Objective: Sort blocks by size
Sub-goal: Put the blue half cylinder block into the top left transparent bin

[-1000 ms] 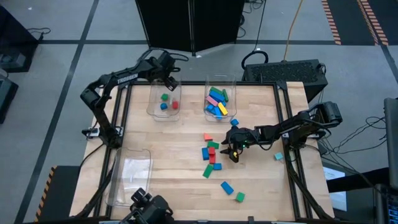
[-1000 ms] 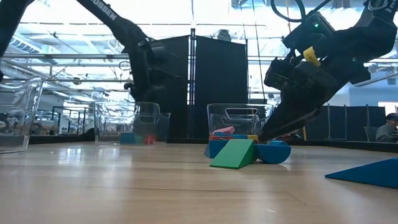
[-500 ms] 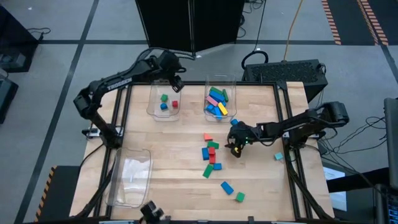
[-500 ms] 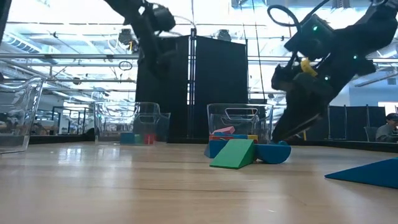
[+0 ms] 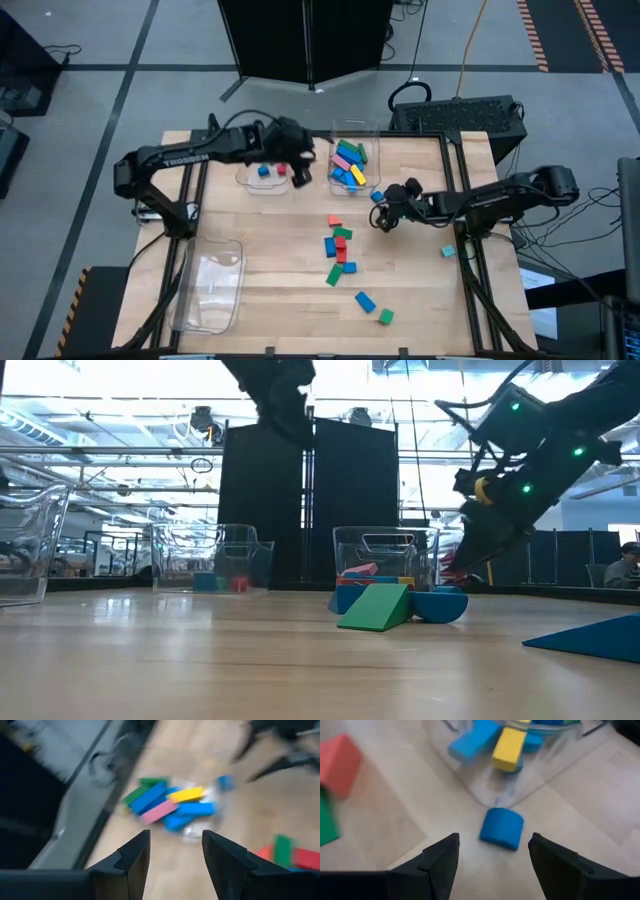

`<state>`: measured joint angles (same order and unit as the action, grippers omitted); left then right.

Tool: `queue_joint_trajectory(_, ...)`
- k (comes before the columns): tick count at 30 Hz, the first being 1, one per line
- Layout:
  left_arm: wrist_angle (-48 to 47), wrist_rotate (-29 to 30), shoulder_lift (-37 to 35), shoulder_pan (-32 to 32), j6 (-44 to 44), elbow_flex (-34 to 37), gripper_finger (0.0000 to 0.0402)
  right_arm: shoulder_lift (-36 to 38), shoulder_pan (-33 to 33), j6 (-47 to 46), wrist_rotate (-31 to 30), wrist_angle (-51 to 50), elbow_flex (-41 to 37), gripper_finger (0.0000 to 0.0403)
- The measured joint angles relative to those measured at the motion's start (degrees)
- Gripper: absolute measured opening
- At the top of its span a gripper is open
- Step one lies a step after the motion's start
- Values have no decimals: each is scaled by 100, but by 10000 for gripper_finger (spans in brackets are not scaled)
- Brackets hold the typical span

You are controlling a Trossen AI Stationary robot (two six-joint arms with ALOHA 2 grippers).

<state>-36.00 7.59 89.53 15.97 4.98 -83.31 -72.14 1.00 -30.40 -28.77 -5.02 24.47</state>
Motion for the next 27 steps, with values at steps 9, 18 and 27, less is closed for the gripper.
queue_joint_trajectory(9,579,-290,16,-606,4,11,205,-781,577,333,334,754,-2,270)
queue_joint_trajectory(18,882,-282,125,-652,-11,425,217,-1254,806,405,343,1115,-2,301)
queue_joint_trajectory(27,2028,-264,126,-602,-16,1518,217,-1474,836,247,375,1140,11,229)
